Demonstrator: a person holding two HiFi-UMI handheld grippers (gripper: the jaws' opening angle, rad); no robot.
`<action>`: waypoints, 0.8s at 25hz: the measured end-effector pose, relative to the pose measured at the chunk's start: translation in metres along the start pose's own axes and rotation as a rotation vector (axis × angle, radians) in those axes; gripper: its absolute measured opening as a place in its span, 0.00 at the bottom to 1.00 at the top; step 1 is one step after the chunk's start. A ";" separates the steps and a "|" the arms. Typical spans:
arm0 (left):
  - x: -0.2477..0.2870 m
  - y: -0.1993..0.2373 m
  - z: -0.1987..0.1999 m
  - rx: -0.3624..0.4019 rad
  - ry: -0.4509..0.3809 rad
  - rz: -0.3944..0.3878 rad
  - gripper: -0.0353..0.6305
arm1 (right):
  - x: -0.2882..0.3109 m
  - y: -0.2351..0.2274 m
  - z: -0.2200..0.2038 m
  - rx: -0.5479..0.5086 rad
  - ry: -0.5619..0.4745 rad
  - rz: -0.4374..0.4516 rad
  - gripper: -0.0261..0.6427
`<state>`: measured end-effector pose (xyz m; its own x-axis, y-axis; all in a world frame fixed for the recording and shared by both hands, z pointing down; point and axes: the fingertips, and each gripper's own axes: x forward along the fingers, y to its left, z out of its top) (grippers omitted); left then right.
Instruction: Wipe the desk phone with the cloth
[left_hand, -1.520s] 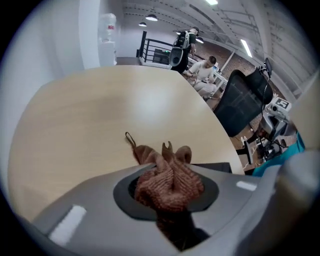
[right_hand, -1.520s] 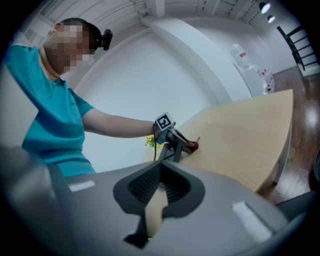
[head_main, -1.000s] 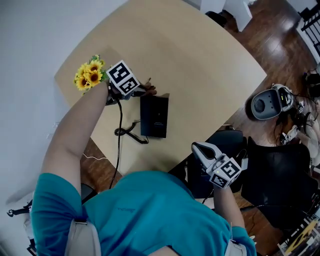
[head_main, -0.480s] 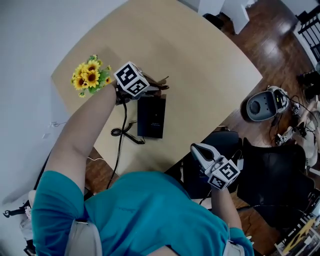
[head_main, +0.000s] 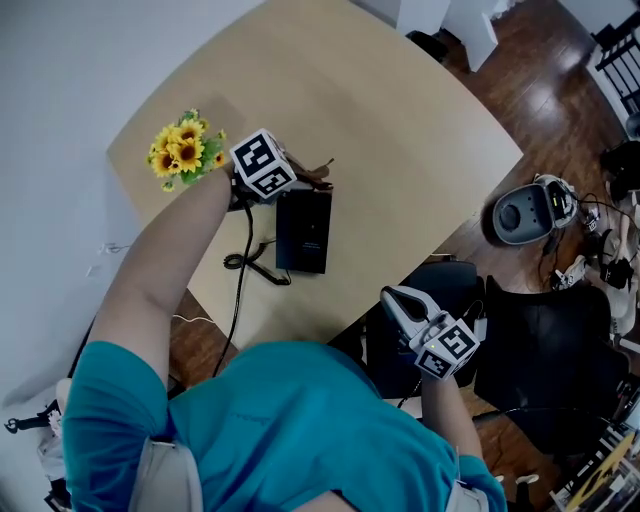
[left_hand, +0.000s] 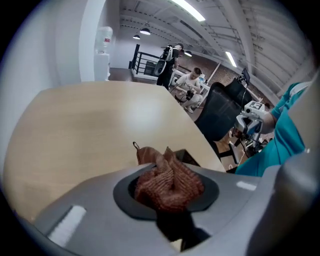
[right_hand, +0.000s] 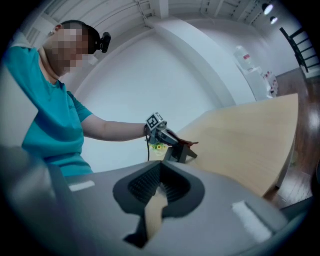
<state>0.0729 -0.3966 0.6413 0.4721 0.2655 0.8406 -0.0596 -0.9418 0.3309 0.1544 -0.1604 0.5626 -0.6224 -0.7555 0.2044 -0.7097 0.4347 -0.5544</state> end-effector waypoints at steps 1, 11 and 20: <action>-0.007 0.004 -0.010 -0.007 0.016 0.012 0.21 | -0.002 -0.001 0.000 0.002 -0.003 -0.001 0.04; -0.084 -0.010 -0.028 -0.135 -0.227 0.169 0.22 | -0.001 0.013 0.018 -0.040 -0.009 0.067 0.04; -0.155 -0.184 -0.077 -0.244 -0.734 0.137 0.22 | -0.009 0.063 0.061 -0.193 -0.025 0.127 0.04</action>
<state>-0.0568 -0.2481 0.4832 0.9019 -0.1339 0.4107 -0.3105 -0.8618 0.4011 0.1352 -0.1560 0.4769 -0.7039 -0.6999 0.1211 -0.6779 0.6109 -0.4090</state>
